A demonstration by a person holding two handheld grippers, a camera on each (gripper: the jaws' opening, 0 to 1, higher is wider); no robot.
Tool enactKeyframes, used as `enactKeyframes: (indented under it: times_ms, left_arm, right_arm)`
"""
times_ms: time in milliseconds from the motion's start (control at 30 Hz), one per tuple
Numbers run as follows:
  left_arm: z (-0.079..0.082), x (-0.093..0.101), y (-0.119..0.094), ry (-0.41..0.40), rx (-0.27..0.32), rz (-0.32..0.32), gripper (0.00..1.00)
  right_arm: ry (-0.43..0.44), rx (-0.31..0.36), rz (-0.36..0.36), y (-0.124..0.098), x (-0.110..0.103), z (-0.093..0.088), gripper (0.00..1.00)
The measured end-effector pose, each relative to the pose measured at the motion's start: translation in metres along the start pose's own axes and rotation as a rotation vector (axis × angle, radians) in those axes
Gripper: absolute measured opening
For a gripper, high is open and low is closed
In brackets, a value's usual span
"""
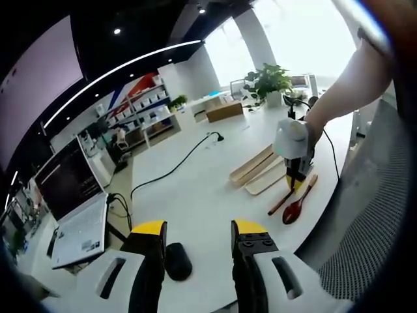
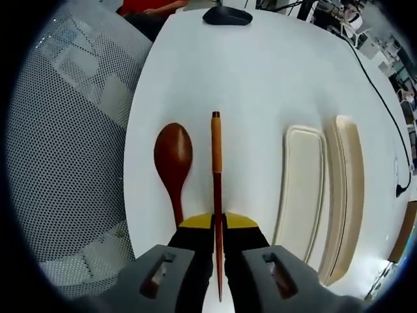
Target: Arrange the utensils inside the cutlery case until each visible utensil rests in its matching compartment.
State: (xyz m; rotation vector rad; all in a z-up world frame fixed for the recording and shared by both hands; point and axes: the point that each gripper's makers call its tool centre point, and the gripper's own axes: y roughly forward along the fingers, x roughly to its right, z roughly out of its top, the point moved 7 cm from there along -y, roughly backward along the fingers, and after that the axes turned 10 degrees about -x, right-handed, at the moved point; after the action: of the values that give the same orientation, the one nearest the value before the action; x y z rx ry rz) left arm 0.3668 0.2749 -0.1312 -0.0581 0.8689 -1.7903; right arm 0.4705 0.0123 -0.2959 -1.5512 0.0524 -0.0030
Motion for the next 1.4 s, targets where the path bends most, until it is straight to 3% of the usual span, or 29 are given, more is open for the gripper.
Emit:
enactKeyframes:
  times_ms: [900,1400]
  left_arm:
    - [0.001,-0.002,0.002,-0.008,0.002,0.009,0.4]
    - [0.001,-0.002,0.002,-0.009,0.004,0.009,0.4]
  right_arm:
    - [-0.013,-0.001,0.009,-0.002,0.002,-0.001,0.0]
    - [0.016,0.03,0.012,-0.01,0.005,-0.005,0.0]
